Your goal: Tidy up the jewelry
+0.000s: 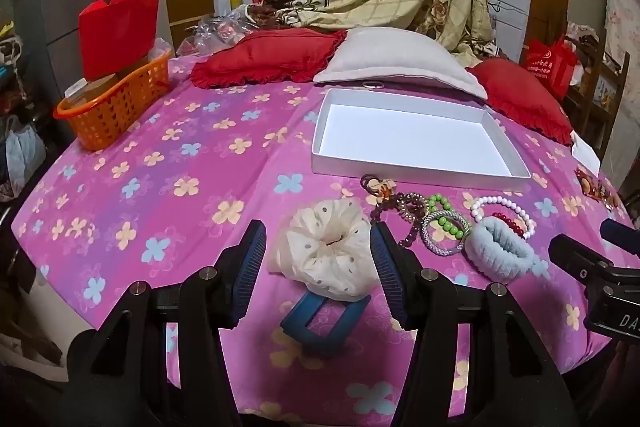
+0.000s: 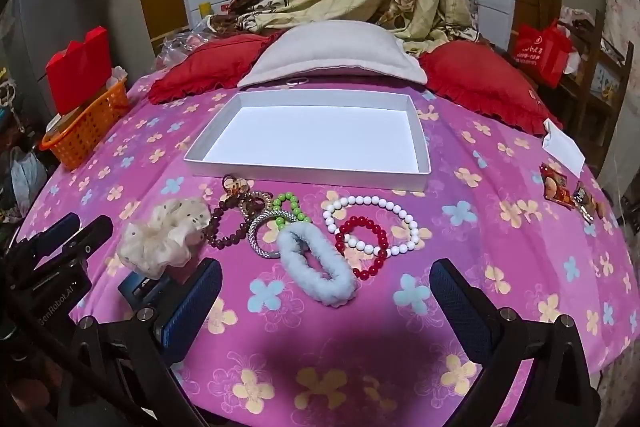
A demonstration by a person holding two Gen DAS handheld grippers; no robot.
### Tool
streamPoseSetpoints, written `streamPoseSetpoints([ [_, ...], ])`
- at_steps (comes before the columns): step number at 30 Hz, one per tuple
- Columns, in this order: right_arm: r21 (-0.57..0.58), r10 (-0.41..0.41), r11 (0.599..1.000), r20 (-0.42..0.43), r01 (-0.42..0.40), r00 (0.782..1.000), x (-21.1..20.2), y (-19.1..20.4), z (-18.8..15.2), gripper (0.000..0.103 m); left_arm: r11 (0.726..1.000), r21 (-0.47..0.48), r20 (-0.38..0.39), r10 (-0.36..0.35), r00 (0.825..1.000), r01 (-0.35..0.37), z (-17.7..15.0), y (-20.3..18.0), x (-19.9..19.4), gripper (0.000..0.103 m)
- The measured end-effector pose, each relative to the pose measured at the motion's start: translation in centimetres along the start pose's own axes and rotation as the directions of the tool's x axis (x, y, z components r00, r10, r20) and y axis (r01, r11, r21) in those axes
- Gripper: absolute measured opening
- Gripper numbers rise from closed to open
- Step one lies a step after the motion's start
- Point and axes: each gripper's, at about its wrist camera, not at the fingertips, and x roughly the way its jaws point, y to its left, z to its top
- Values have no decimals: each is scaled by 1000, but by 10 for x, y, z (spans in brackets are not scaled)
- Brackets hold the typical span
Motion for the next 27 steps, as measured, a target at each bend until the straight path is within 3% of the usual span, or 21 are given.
streamPoseSetpoints([
  [27, -11, -8, 1000, 21, 8, 1000, 0, -1, 0, 103, 999, -32, -6, 24, 1000, -24, -5, 6, 3, 54],
])
